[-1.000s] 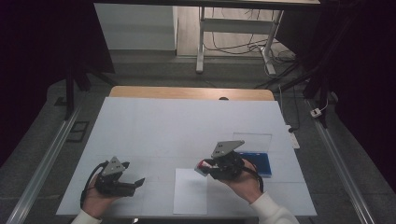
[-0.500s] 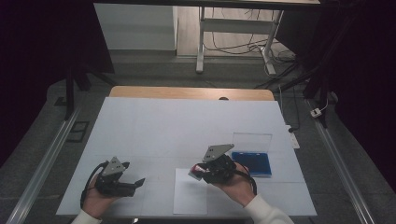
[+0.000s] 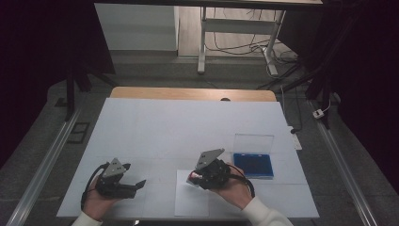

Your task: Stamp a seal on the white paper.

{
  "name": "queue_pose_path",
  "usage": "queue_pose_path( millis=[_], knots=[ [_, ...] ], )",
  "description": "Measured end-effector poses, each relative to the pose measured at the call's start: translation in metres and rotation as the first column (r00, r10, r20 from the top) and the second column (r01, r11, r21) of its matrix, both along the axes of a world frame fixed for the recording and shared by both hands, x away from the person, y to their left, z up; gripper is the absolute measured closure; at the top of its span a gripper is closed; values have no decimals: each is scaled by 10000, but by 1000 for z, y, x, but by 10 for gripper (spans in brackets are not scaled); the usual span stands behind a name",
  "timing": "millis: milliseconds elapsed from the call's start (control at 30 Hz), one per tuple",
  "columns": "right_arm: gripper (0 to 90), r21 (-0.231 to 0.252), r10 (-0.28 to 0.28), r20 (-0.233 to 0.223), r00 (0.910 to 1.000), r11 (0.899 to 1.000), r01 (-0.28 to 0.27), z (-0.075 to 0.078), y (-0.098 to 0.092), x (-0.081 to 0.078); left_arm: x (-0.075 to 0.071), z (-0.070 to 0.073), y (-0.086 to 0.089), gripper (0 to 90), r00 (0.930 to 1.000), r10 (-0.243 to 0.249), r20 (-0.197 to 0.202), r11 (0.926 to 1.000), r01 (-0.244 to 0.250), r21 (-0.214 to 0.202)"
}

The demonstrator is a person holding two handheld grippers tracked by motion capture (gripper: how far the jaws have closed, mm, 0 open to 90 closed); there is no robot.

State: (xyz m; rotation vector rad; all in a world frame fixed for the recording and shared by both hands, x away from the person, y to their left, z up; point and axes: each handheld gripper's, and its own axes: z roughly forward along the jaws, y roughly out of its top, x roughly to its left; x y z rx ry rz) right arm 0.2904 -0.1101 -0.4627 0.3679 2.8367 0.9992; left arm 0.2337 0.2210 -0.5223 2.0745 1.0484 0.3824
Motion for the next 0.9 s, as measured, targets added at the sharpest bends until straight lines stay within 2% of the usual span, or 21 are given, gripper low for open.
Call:
queue_pose_path(
  millis=[100, 467, 600, 900],
  knots=[
    [702, 19, 5, -18, 10000, 10000, -5, -1, 1, 1, 0, 0, 0, 135, 10000, -2, -2, 10000, 2, -12],
    [702, -794, 404, -225, 9989, 9960, -421, -13, 14, 1, 0, 0, 0, 135, 10000, -23, 1, 10000, 23, -2],
    [702, -1009, 372, -254, 9990, 9941, -396, -15, 17, 1, 0, 0, 0, 135, 10000, -32, 13, 10000, 32, 6],
    [703, -1211, 387, -227, 9990, 9918, -411, -18, 20, 1, 0, 0, 0, 136, 10000, -51, 10, 10000, 51, 21]
  ],
)
